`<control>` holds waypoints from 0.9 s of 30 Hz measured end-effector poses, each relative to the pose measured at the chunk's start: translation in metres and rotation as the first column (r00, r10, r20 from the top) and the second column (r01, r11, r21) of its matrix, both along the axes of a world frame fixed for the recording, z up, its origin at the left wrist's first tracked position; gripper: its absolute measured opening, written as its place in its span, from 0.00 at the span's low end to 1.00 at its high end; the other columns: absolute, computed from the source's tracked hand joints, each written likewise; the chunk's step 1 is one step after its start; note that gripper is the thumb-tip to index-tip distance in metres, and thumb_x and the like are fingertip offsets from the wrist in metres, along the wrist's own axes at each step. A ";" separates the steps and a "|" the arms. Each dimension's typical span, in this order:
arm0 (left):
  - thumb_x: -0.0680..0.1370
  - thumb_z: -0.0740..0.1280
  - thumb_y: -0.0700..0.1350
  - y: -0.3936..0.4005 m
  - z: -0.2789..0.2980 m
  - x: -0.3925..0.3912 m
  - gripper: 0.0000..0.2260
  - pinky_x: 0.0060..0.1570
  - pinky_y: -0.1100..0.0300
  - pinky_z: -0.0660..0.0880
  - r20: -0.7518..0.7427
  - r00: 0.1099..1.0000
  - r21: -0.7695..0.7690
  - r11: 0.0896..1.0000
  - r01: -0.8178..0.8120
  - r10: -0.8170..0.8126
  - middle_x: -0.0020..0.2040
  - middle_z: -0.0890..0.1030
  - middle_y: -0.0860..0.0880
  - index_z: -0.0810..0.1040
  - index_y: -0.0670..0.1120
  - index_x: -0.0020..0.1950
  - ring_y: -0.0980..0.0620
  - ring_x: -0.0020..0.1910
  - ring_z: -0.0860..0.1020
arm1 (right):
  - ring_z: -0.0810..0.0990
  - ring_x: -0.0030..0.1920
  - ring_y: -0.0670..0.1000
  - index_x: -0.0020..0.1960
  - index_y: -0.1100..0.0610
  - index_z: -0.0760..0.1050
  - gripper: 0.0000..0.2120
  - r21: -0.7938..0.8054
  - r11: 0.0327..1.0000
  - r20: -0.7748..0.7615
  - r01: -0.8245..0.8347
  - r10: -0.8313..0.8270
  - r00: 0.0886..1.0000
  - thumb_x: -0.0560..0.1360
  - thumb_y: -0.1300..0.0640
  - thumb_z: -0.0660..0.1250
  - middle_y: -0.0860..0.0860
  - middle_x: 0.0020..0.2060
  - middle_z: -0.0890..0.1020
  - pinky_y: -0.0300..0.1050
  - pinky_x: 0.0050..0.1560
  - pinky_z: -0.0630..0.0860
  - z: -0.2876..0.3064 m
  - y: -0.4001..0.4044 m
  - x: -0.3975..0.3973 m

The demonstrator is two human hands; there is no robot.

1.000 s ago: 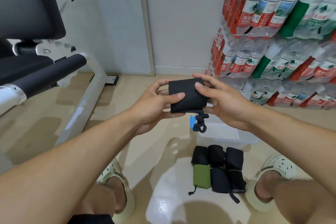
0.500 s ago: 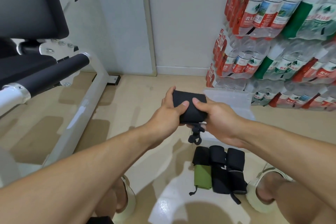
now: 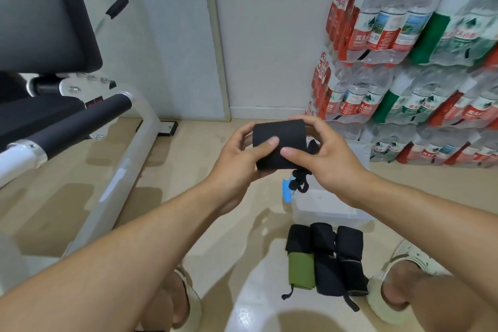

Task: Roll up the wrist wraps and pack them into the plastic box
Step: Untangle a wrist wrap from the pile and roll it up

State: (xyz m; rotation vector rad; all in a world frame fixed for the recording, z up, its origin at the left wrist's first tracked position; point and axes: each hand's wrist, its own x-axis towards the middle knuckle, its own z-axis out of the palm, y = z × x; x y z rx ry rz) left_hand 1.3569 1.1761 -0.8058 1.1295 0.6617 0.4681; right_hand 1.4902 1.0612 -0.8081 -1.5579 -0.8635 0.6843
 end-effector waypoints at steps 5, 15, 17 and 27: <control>0.80 0.68 0.55 0.006 0.005 0.002 0.18 0.58 0.48 0.81 -0.094 0.985 -0.159 0.978 0.132 -0.148 0.58 0.85 0.45 0.80 0.46 0.65 0.47 0.58 0.83 | 0.76 0.60 0.41 0.66 0.45 0.73 0.31 -0.012 0.994 0.361 -0.104 0.101 0.927 0.70 0.63 0.80 0.41 0.59 0.77 0.40 0.60 0.76 -0.002 -0.006 0.003; 0.74 0.75 0.51 0.011 0.001 0.003 0.15 0.56 0.43 0.81 -0.090 0.985 -0.307 0.945 0.111 -0.145 0.56 0.81 0.40 0.83 0.45 0.56 0.41 0.52 0.84 | 0.79 0.61 0.44 0.66 0.44 0.75 0.36 -0.205 0.973 -0.041 0.106 -0.116 0.992 0.61 0.44 0.82 0.42 0.61 0.79 0.45 0.59 0.78 -0.007 -0.009 0.016; 0.73 0.77 0.50 0.009 -0.005 0.007 0.18 0.56 0.43 0.82 -0.151 0.988 -0.170 0.985 0.010 -0.036 0.56 0.82 0.41 0.79 0.43 0.58 0.44 0.52 0.84 | 0.80 0.59 0.49 0.69 0.49 0.74 0.30 -0.280 0.951 -0.225 0.129 -0.196 0.954 0.69 0.51 0.80 0.48 0.60 0.79 0.49 0.56 0.80 -0.011 -0.006 0.011; 0.60 0.85 0.47 -0.001 -0.025 0.014 0.30 0.44 0.63 0.79 -0.320 0.947 0.643 0.730 0.232 -0.020 0.52 0.78 0.54 0.72 0.56 0.53 0.57 0.50 0.78 | 0.84 0.57 0.59 0.63 0.56 0.81 0.17 -0.292 0.949 -0.625 -0.119 -0.095 0.775 0.76 0.50 0.74 0.59 0.57 0.84 0.60 0.61 0.81 -0.013 -0.005 0.021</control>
